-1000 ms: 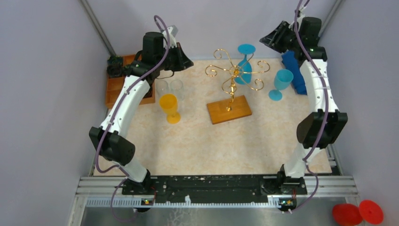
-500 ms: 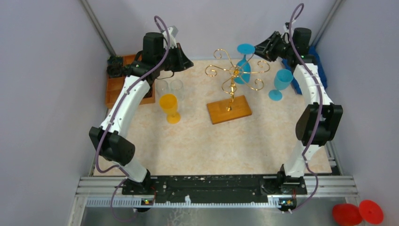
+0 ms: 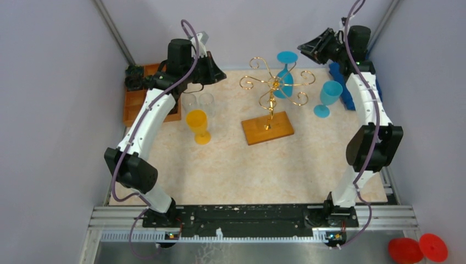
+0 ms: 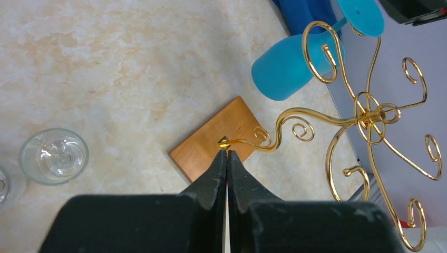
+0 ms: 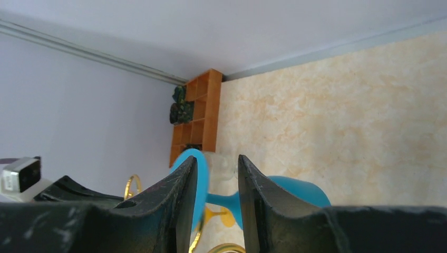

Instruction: Take the wine glass off the wine glass rack

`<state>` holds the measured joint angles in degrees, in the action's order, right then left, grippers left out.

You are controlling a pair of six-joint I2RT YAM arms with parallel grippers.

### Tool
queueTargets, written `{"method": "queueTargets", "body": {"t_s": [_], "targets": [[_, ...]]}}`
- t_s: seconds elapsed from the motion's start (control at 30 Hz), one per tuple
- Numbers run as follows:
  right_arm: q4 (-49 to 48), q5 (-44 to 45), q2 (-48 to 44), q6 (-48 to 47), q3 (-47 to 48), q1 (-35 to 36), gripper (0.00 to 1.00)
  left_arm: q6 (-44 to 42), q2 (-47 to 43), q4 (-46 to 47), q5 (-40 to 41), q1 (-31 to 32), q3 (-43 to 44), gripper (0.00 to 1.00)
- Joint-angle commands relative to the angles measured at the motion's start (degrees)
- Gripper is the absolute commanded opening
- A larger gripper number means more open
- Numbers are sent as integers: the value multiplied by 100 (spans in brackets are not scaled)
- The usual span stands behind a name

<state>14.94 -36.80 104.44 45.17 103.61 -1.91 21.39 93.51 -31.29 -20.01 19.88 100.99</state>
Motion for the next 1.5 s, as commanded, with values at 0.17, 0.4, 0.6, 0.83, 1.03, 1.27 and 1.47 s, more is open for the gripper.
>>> {"method": "queueTargets", "body": {"t_s": [0.17, 0.4, 0.6, 0.83, 1.03, 1.27, 1.47], "targets": [[-635, -348, -215, 400, 110, -47, 36, -12, -184, 105, -60, 33, -132, 3], [-738, -437, -382, 381, -292, -46, 35, 15, -213, 146, -92, 31, -126, 3], [-1078, -713, -481, 628, -436, -27, 35, -4, -211, 104, -57, 34, -115, 3], [-1288, -902, -681, 895, -632, -1, 34, 53, -211, 153, -157, 34, -132, 2], [-1132, -1120, -668, 907, -634, 12, 33, 50, -280, 143, -149, 28, -174, 2], [-925, -1136, -623, 801, -651, 68, 32, 24, -341, 124, -143, 31, -235, 2], [-993, -1223, -484, 899, -632, 92, 30, -3, -410, 154, -126, 33, -332, 2]]}}
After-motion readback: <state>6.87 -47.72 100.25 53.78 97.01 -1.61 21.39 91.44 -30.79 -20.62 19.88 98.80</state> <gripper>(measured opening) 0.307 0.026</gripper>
